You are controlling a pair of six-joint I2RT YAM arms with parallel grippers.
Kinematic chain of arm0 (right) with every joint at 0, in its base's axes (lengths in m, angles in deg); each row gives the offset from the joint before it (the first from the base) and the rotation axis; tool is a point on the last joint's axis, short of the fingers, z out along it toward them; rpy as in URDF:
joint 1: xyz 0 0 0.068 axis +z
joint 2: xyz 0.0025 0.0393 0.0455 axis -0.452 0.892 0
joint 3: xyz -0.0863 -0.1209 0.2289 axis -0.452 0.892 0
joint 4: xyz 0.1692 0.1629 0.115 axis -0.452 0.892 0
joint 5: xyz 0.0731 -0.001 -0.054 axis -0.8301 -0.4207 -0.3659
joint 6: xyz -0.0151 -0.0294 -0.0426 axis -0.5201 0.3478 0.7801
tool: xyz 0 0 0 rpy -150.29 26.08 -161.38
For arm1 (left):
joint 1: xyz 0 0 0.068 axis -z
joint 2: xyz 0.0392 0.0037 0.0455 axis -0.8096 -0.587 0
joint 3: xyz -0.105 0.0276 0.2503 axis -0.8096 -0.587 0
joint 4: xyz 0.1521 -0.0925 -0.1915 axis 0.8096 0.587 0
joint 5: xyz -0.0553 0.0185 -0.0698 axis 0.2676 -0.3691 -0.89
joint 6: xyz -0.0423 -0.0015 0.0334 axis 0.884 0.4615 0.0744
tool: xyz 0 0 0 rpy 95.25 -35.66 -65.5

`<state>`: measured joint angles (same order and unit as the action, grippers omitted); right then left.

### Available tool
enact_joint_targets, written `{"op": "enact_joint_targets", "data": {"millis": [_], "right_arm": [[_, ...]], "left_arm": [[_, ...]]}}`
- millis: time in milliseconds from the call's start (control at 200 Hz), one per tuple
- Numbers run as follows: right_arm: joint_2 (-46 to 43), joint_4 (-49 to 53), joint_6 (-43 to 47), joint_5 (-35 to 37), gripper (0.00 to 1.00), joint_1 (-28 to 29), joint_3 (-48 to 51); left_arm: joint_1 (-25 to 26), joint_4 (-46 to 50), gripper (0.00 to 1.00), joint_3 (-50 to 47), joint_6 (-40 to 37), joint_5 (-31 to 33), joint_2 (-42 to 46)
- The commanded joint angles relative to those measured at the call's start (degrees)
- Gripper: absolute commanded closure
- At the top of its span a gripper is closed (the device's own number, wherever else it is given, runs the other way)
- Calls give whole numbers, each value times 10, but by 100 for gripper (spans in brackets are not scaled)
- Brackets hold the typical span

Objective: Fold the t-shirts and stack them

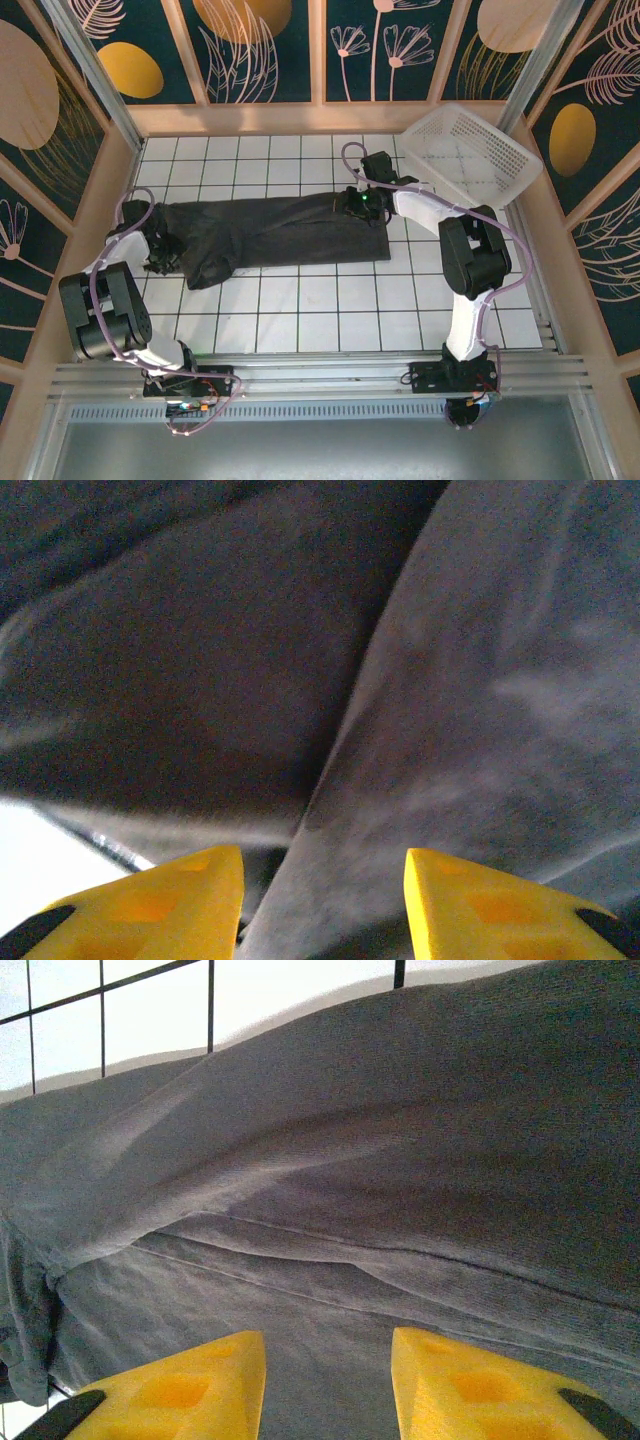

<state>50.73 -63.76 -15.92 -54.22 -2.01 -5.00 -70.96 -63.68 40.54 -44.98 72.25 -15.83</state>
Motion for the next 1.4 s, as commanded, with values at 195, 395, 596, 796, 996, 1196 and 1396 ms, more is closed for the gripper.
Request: {"op": "enact_joint_targets", "data": {"millis": [195, 395, 596, 796, 996, 1196, 1396], "right_arm": [[-26, -87, -10, -144, 59, 0, 34], [-30, -84, -17, -143, 59, 0, 32], [-26, -84, -24, -144, 59, 0, 20], [-21, -79, -27, -142, 59, 0, 6], [-29, -70, -27, -137, 59, 0, 2], [-31, -65, -25, -135, 59, 0, 3], [-34, -63, -24, -135, 59, 0, 3]], "left_arm": [[-1, -50, 64, 35, -38, -4, -66], [-1, -48, 68, 27, -42, 1, -68], [-1, -44, 71, 16, -47, 5, -52], [-1, -45, 97, 14, -55, 4, -47], [-1, -25, 100, 46, -30, 11, -21], [-1, 20, 100, 108, -7, 12, -20], [-1, 65, 100, 179, -3, 7, -50]]}}
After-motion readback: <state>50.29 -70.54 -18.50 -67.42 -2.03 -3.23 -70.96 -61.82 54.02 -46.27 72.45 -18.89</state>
